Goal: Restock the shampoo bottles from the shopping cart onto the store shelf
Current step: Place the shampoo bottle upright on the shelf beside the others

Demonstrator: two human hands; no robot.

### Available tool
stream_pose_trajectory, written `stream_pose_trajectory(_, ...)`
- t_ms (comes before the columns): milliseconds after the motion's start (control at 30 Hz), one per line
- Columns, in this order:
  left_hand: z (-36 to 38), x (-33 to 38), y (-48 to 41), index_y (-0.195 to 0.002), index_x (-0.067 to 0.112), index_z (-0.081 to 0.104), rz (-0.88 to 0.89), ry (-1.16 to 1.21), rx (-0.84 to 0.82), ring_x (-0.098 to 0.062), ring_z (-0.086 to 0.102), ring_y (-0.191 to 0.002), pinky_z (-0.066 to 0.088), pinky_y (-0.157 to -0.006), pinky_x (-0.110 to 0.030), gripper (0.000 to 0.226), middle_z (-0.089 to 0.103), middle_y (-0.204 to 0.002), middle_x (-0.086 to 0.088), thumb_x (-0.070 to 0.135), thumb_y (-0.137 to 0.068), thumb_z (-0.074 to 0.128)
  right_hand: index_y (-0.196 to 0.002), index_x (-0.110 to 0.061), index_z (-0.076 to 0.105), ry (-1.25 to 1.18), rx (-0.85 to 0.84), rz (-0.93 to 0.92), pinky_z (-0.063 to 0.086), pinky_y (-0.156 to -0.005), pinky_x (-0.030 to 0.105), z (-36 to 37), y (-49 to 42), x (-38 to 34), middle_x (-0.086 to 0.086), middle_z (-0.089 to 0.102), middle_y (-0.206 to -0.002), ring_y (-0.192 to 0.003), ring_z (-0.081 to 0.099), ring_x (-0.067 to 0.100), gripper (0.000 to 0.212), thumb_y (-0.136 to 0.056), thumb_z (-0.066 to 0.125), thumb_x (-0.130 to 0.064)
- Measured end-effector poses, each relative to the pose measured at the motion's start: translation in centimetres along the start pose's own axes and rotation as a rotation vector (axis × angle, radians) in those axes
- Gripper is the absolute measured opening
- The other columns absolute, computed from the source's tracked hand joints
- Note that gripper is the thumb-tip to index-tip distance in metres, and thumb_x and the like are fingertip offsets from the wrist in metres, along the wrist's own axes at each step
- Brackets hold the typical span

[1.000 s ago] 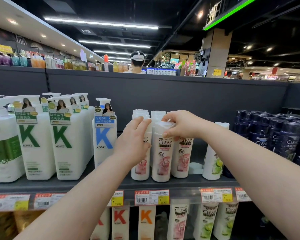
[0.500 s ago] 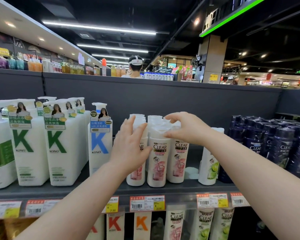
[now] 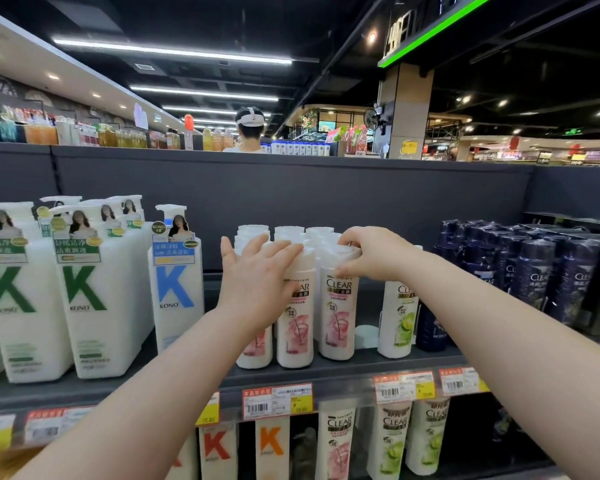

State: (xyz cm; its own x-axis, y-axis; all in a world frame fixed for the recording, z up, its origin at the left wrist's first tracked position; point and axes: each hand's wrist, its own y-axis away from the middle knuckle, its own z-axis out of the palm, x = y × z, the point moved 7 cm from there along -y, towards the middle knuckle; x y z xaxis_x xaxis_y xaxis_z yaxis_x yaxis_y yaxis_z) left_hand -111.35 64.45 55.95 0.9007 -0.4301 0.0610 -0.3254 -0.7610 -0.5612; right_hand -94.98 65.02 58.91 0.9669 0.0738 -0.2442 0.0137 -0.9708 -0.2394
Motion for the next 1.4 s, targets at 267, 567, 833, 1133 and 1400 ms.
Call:
stream_pose_trajectory(267, 0.0, 0.0, -0.2, -0.142, 0.036, 0.03, 0.006, 0.041, 0.038, -0.014, 0.019, -0.139, -0.003, -0.113, -0.057, 0.051, 0.034, -0.146, 0.016, 0.034, -0.094, 0.047, -0.125, -0.021, 0.049, -0.212, -0.134, -0.04, 0.057, -0.065, 0.032, 0.4, 0.2, 0.2, 0.002, 0.061, -0.101, -0.081, 0.069, 0.024, 0.045, -0.084, 0.068, -0.024)
stream_pose_trajectory(567, 0.1, 0.0, 0.1, -0.142, 0.035, 0.032, 0.013, 0.06, 0.06, -0.014, 0.02, -0.138, -0.003, -0.113, -0.056, 0.052, 0.036, -0.145, 0.016, 0.033, -0.093, 0.05, -0.126, -0.02, 0.046, -0.204, -0.209, -0.067, 0.056, -0.061, 0.023, 0.3, 0.4, -0.2, -0.001, 0.06, -0.097, -0.077, 0.068, 0.017, 0.043, -0.087, 0.064, -0.02)
stream_pose_trajectory(833, 0.1, 0.1, 0.2, -0.141, 0.034, 0.033, 0.026, 0.058, 0.067, -0.013, 0.021, -0.136, -0.002, -0.113, -0.056, 0.052, 0.036, -0.144, 0.016, 0.032, -0.092, 0.051, -0.128, -0.02, 0.045, -0.176, -0.233, -0.065, 0.056, -0.062, 0.023, 0.2, 0.2, -0.3, 0.001, 0.063, -0.096, -0.077, 0.07, 0.015, 0.044, -0.087, 0.063, -0.021)
stream_pose_trajectory(1133, 0.2, 0.3, 0.2, -0.141, 0.032, 0.031, 0.023, 0.019, 0.066, -0.014, 0.024, -0.134, 0.0, -0.112, -0.057, 0.051, 0.035, -0.142, 0.013, 0.032, -0.092, 0.048, -0.135, -0.028, 0.039, -0.014, -0.178, -0.053, 0.052, -0.084, 0.033, 0.0, 0.9, -0.8, 0.0, 0.051, -0.127, -0.106, 0.059, 0.02, 0.065, -0.078, 0.071, -0.03)
stream_pose_trajectory(1400, 0.0, 0.5, 0.4, -0.149, 0.033, 0.008, 0.035, -0.019, 0.04, -0.015, 0.02, -0.137, -0.003, -0.112, -0.059, 0.066, 0.031, -0.145, 0.013, 0.038, -0.094, 0.045, -0.138, -0.03, 0.037, 0.081, -0.09, -0.092, 0.042, -0.092, 0.032, 0.2, 0.9, -1.5, 0.0, 0.043, -0.139, -0.123, 0.045, 0.021, 0.068, -0.079, 0.072, -0.031)
